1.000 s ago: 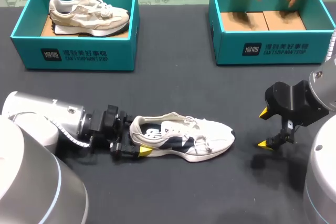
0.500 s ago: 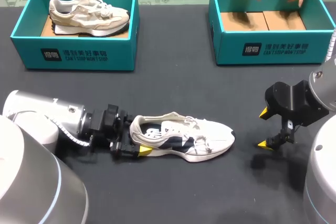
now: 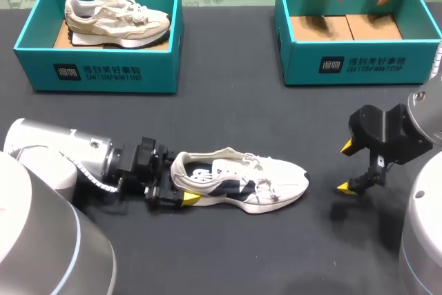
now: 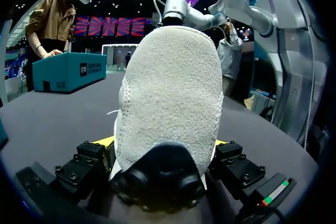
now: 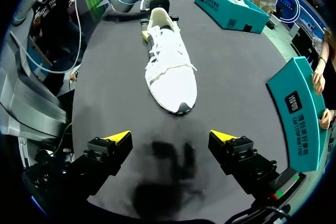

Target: Take the shoe out of the shoebox, open the shoe tongue, remove and reinsert the insole, then place the shoe into the shoebox

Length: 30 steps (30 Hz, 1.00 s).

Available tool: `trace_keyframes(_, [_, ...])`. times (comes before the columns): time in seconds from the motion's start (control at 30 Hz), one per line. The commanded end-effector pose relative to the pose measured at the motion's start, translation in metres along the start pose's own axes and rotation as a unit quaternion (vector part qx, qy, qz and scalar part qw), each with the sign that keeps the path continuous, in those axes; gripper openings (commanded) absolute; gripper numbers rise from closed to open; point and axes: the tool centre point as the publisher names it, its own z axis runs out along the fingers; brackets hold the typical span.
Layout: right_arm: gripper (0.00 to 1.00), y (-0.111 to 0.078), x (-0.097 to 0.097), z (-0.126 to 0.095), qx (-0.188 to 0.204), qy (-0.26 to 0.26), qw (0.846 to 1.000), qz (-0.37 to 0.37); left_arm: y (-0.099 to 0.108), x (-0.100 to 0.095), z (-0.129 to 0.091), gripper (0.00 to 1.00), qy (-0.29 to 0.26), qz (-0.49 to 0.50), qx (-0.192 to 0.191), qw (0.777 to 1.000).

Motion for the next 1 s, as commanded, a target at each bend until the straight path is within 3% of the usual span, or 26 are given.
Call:
trace_keyframes(0.03, [1.00, 0.028, -0.004, 0.005, 0.039, 0.000, 0.992, 0.123, 0.004, 0.000, 0.003, 0.00, 0.000, 0.000, 0.000, 1.000])
trace_keyframes(0.17, [1.00, 0.057, 0.000, 0.013, 0.082, -0.028, 0.977, 0.193, 0.004, 0.000, 0.003, 0.00, 0.000, 0.000, 0.000, 1.000])
trace_keyframes(0.3, [1.00, 0.086, 0.001, 0.020, 0.126, -0.043, 0.953, 0.272, 0.004, 0.000, 0.003, 0.00, 0.000, 0.000, 0.000, 1.000])
trace_keyframes(0.4, [1.00, 0.105, 0.005, 0.021, 0.144, -0.069, 0.931, 0.329, 0.004, 0.000, 0.003, 0.00, 0.000, 0.000, 0.000, 1.000])
trace_keyframes(0.43, [1.00, 0.111, 0.008, 0.021, 0.142, -0.072, 0.930, 0.331, 0.004, 0.000, 0.003, 0.00, 0.000, 0.000, 0.000, 1.000])
trace_keyframes(0.87, [1.00, 0.111, 0.008, 0.021, 0.142, -0.072, 0.930, 0.331, 0.004, 0.000, 0.003, 0.00, 0.000, 0.000, 0.000, 1.000])
trace_keyframes(0.9, [1.00, 0.115, 0.008, 0.022, 0.152, -0.083, 0.922, 0.346, 0.004, 0.000, 0.003, 0.00, 0.000, 0.000, 0.000, 1.000])
trace_keyframes(1.0, [1.00, 0.129, 0.010, 0.032, 0.217, -0.101, 0.874, 0.423, 0.004, 0.000, 0.003, 0.00, 0.000, 0.000, 0.000, 1.000])
